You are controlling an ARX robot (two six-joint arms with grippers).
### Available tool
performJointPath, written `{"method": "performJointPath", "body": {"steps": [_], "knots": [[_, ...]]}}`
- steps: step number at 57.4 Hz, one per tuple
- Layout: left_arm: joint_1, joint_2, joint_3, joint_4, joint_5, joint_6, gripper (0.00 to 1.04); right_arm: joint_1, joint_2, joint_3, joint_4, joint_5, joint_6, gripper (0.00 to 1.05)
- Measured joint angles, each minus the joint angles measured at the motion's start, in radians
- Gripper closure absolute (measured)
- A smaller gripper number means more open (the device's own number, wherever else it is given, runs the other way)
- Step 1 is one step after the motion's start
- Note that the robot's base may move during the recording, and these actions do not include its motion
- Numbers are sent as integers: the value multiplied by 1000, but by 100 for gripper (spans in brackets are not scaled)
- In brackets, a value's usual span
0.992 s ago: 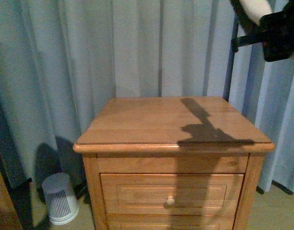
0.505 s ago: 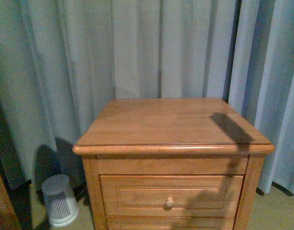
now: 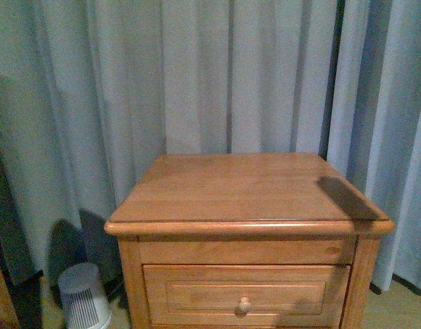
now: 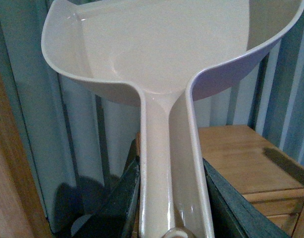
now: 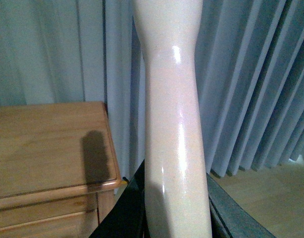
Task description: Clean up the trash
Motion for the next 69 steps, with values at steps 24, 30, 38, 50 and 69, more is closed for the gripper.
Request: {"method": "performJointPath", "body": {"steps": [24, 30, 38, 50, 69], "knots": [[0, 0, 0, 0, 0, 0, 76, -2, 0, 0, 0, 0, 0, 85], [0, 0, 0, 0, 0, 0, 76, -2, 0, 0, 0, 0, 0, 85], [0, 1, 0, 0, 3, 0, 76, -4, -2, 0, 0, 3, 1, 85], [0, 3, -2, -1, 4, 0, 76, -6, -8, 0, 0, 11, 7, 85], [3, 0, -5, -3, -7, -6, 76, -4, 1, -1, 2, -3, 7, 85]]}}
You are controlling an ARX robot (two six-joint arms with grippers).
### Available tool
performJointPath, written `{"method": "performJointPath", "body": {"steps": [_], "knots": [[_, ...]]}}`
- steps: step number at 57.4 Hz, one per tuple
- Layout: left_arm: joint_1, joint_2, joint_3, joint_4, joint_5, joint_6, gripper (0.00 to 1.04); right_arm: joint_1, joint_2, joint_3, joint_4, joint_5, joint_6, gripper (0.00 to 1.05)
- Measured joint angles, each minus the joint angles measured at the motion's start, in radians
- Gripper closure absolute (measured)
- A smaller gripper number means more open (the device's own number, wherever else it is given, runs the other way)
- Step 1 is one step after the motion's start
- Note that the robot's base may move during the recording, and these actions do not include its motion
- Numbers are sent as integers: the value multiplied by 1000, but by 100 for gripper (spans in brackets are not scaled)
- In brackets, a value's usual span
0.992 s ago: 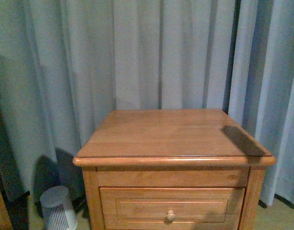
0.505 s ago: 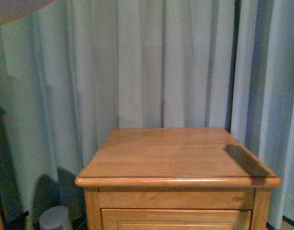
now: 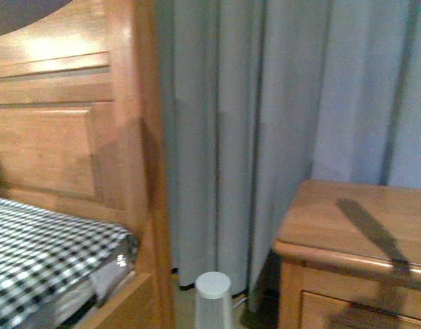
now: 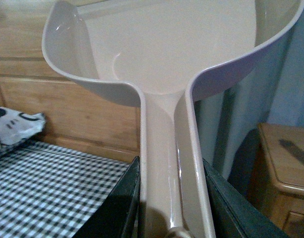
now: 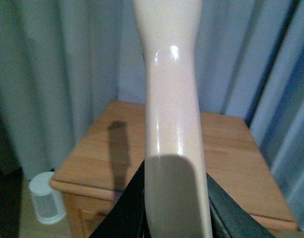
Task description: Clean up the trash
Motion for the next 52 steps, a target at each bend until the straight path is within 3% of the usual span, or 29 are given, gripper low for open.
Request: {"method": "performJointPath", "body": {"steps": [52], "knots": [[0, 0, -2, 0, 7, 0, 76, -1, -3, 1, 1, 3, 0, 85]]}}
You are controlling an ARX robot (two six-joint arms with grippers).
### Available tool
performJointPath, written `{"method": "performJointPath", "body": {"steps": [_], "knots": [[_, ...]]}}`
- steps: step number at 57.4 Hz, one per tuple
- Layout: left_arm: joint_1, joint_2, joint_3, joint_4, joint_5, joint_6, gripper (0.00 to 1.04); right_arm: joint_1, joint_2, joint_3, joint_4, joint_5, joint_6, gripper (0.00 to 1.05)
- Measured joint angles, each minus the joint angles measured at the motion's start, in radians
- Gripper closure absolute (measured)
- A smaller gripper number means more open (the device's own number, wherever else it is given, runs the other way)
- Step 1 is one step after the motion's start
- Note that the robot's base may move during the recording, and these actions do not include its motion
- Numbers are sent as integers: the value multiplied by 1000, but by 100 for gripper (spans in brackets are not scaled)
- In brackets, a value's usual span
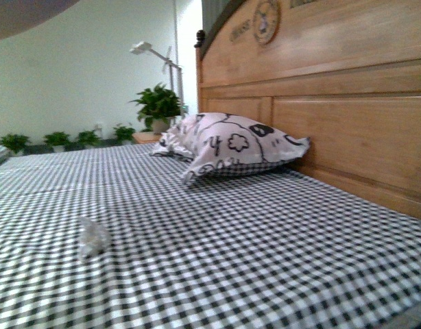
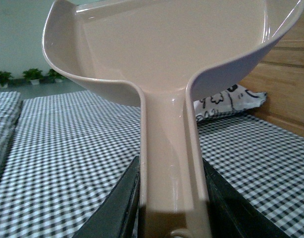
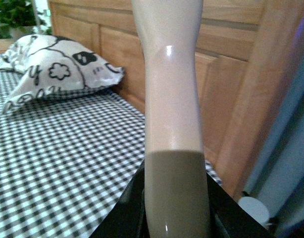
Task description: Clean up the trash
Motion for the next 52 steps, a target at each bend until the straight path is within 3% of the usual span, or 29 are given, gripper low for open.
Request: {"method": "performJointPath", "body": {"steps": [26, 29, 31, 34, 42, 52], "knots": [[2, -4, -1, 0, -6, -1, 76, 2, 3, 0, 0, -5, 0, 85], [2, 6, 42, -135, 1, -29, 76, 0, 3, 0, 0, 0, 0, 85], [18, 27, 106, -286, 30, -46, 76, 0, 2, 0, 0, 2, 0, 85], [52, 63, 148, -387, 66, -41, 76, 0, 1, 0, 0, 0, 0, 85], [141, 161, 206, -396, 206, 40, 76, 0, 1, 0, 0, -1, 0, 85], [245, 327, 306, -406, 448, 301, 76, 0, 1, 0, 0, 0, 0, 85]]}}
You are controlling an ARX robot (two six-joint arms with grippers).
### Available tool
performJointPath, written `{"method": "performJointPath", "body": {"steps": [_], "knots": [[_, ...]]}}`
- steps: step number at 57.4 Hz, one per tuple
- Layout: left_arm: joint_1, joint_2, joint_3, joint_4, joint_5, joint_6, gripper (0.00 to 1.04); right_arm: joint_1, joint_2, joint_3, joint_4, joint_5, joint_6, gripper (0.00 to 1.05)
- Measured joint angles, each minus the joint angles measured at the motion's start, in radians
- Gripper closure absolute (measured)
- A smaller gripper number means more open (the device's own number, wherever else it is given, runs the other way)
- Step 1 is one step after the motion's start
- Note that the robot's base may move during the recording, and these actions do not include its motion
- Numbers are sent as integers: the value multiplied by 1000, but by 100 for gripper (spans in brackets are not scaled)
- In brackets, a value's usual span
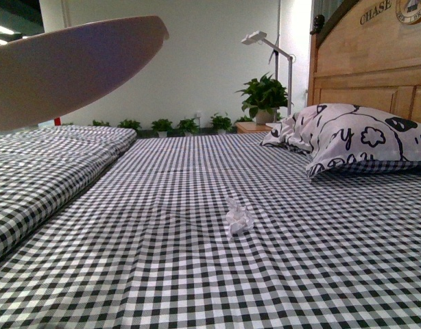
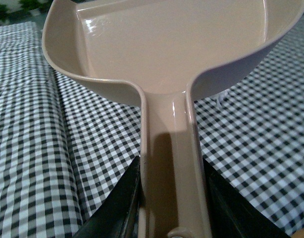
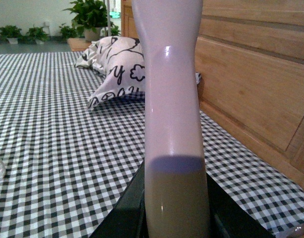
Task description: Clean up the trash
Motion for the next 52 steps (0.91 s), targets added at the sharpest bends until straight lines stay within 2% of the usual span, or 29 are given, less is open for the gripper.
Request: {"method": "performJointPath", "body": {"steps": [11, 24, 39, 52], "knots": [[62, 207, 103, -140, 139, 353, 76, 0, 0, 0, 0, 0, 0, 85], [68, 385, 210, -184, 235, 589, 76, 0, 0, 0, 0, 0, 0, 85], [53, 552, 309, -212, 275, 699, 76, 0, 0, 0, 0, 0, 0, 85], [95, 676, 383, -234, 309, 712, 76, 0, 0, 0, 0, 0, 0, 85]]}}
